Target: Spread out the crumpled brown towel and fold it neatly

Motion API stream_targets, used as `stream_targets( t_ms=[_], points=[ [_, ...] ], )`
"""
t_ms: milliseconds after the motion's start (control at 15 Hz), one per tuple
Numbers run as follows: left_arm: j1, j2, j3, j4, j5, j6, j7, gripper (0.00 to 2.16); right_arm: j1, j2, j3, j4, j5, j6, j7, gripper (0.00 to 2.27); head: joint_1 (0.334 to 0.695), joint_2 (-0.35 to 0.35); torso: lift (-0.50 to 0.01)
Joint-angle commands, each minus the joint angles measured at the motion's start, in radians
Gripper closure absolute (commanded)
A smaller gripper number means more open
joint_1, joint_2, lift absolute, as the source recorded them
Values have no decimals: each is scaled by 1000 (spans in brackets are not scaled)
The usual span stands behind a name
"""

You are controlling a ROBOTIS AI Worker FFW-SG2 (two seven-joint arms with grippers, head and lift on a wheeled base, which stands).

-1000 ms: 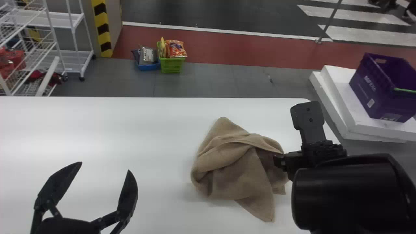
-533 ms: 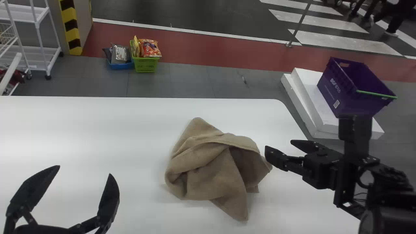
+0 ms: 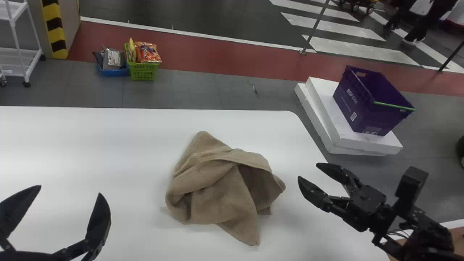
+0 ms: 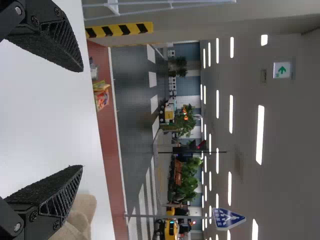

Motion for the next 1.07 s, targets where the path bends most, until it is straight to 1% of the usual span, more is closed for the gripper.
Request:
stream_targets(
  t_ms=[0,67,133,200,267,467,733,1000],
  points=[
    [-5,0,6,7,1,2,1,137,10,-24,4,119,35,-232,15,400,695,-350,-126],
    [-10,0,6,12,10,2,-1,137,18,-54,16,171,52,-296,15,481,695,-350,-126],
    [-10,0,8,15,13,2,-2,137,16,-67,23,212,64,-327,15,481,695,-350,-126],
    [-10,2,11,15,13,2,-2,137,8,-93,33,260,73,-345,9,481,695,-350,-126],
    [-11,0,14,15,15,2,-4,137,2,-110,43,298,82,-376,0,481,695,-350,-126],
    [-17,0,14,25,18,2,-4,137,-44,-120,49,383,87,-462,-3,481,695,-350,-126],
    [-23,0,14,35,18,2,2,137,-88,-132,125,465,98,-493,1,481,695,-347,-126],
    [-26,0,16,38,18,2,5,137,-130,-132,202,518,136,-493,8,481,695,-303,-126]
  ],
)
